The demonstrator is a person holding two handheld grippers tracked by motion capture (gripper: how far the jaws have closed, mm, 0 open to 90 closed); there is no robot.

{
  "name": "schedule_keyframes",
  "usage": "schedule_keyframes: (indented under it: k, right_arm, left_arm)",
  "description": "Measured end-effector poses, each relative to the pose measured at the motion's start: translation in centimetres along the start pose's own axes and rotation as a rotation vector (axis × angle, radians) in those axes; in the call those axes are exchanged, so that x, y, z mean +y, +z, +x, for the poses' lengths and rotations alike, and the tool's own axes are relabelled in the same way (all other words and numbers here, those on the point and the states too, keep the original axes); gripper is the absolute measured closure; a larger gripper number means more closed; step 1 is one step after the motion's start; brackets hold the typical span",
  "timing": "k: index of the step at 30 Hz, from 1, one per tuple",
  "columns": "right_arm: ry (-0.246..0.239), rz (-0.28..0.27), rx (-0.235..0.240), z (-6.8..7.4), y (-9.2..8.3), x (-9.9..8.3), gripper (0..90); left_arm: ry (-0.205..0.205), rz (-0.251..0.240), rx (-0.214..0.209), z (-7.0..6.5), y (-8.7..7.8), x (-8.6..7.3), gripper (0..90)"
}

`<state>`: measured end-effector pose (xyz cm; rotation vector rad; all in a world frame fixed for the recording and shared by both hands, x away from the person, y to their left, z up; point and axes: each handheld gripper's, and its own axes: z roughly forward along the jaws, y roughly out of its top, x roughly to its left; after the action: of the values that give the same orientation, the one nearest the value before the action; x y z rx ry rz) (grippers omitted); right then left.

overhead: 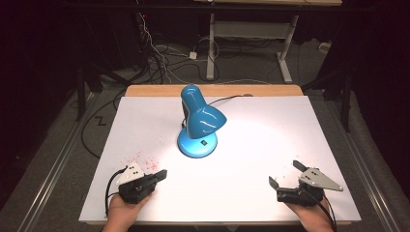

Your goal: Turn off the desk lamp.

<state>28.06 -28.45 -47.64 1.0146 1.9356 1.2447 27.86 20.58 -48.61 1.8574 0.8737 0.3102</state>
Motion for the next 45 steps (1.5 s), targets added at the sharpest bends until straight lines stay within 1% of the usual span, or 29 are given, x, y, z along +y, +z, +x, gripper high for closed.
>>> schedule_keyframes:
  k: [1, 4, 6, 8, 11, 13, 14, 15, 20, 22, 24, 27, 30, 32, 35, 41, 45]
  right_arm:
    - [-0.002, 0.003, 0.0, 0.0, 0.0, -0.1, 0.3]
    - [0.005, 0.009, -0.002, -0.1, 0.1, -0.2, 0.3]
    - [0.005, 0.008, -0.002, -0.1, 0.1, -0.2, 0.3]
    - [0.01, 0.007, -0.003, -0.2, 0.0, -0.2, 0.3]
    - [0.011, 0.007, -0.004, -0.2, 0.0, -0.2, 0.3]
    - [0.007, 0.006, -0.004, -0.2, 0.0, -0.2, 0.3]
    - [0.007, 0.005, -0.003, -0.2, 0.0, -0.2, 0.3]
    - [0.007, 0.005, -0.003, -0.2, 0.0, -0.2, 0.3]
    - [0.008, 0.005, -0.001, -0.2, 0.0, -0.2, 0.3]
    - [0.009, 0.005, -0.001, -0.2, 0.0, -0.2, 0.3]
    - [0.009, 0.005, 0.0, -0.2, 0.0, -0.2, 0.3]
    - [0.007, 0.005, 0.0, -0.2, 0.0, -0.2, 0.3]
    - [0.009, 0.002, 0.0, -0.2, 0.0, -0.1, 0.3]
    - [0.013, 0.003, 0.001, -0.2, 0.0, -0.2, 0.3]
    - [0.018, 0.008, 0.002, -0.3, 0.0, -0.2, 0.3]
    - [0.018, 0.003, -0.002, -0.4, -0.1, -0.2, 0.3]
    - [0.022, 0.005, -0.004, -0.5, -0.1, -0.2, 0.3]
  left_arm:
    - [0.014, 0.0, 0.006, -0.3, 0.1, 0.3, 88.0]
    - [0.026, -0.005, -0.004, -0.8, 0.4, 1.0, 87.9]
    - [0.022, -0.009, -0.012, -0.9, 0.7, 1.5, 87.9]
    - [0.021, -0.014, -0.013, -0.8, 1.2, 2.1, 87.9]
    - [0.022, -0.019, -0.008, -0.8, 1.6, 2.5, 88.0]
    - [0.018, -0.029, -0.014, -0.8, 2.0, 2.9, 87.9]
    - [0.016, -0.034, -0.014, -0.8, 2.5, 3.1, 88.0]
    - [0.016, -0.034, -0.014, -0.8, 2.5, 3.1, 88.0]
    - [0.014, -0.023, -0.014, -0.9, 3.9, 3.3, 88.0]
    - [0.021, -0.027, -0.012, -1.0, 4.5, 3.4, 88.0]
    - [0.013, -0.028, -0.015, -1.0, 5.1, 3.5, 88.0]
    - [0.014, -0.034, -0.02, -1.0, 5.6, 3.6, 88.0]
    - [0.009, -0.025, -0.023, -0.9, 6.2, 3.7, 88.0]
    - [0.018, -0.022, -0.015, -0.9, 6.6, 3.7, 88.0]
    - [0.021, -0.021, -0.012, -0.6, 7.1, 3.7, 88.0]
    - [0.023, -0.032, 0.001, -0.3, 7.4, 3.9, 88.0]
    - [0.02, -0.041, 0.0, -0.1, 7.9, 4.1, 88.0]
